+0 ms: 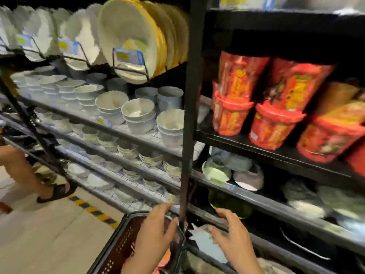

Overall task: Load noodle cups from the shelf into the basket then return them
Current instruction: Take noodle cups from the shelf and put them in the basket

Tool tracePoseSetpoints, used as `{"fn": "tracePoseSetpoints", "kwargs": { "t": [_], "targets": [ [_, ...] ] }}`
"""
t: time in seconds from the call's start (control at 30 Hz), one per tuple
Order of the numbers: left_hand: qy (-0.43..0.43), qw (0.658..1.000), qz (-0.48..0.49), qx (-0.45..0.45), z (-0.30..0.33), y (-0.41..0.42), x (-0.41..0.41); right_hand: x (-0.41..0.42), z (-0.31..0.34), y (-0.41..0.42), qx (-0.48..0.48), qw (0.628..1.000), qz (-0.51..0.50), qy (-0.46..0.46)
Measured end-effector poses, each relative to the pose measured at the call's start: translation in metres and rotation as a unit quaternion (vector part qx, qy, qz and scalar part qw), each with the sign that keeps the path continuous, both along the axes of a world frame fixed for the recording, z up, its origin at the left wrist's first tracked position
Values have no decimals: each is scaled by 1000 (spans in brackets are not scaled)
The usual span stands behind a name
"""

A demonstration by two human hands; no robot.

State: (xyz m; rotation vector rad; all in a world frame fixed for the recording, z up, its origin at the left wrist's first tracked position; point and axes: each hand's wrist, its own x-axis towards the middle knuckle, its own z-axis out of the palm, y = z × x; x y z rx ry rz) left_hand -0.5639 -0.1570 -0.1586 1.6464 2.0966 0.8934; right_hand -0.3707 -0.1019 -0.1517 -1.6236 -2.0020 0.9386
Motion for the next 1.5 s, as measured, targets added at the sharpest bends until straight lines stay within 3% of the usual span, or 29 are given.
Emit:
{"fn": "tracePoseSetpoints", "kwargs": {
  "t": [0.1,0.37,0.7,1.03,1.17,1.33,1.5],
  "targets": [
    [30,996,-68,56,12,10,40,50,14,-22,20,997,-72,10],
    [-15,983,-163,79,43,29,157,173,39,-50,42,980,-193,26],
    [-37,970,-175,166,96,89,278,298,87,-12,124,963,-232,61],
    [-136,954,-88,253,175,185,323,323,156,97,244,923,-265,137],
    [-174,960,-39,215,195,216,329,319,173,141,270,902,-289,172],
    [-177,972,-11,152,203,249,324,309,182,178,222,903,-332,159],
    [-103,991,-5,82,207,262,319,307,188,187,208,895,-369,142]
  ]
}}
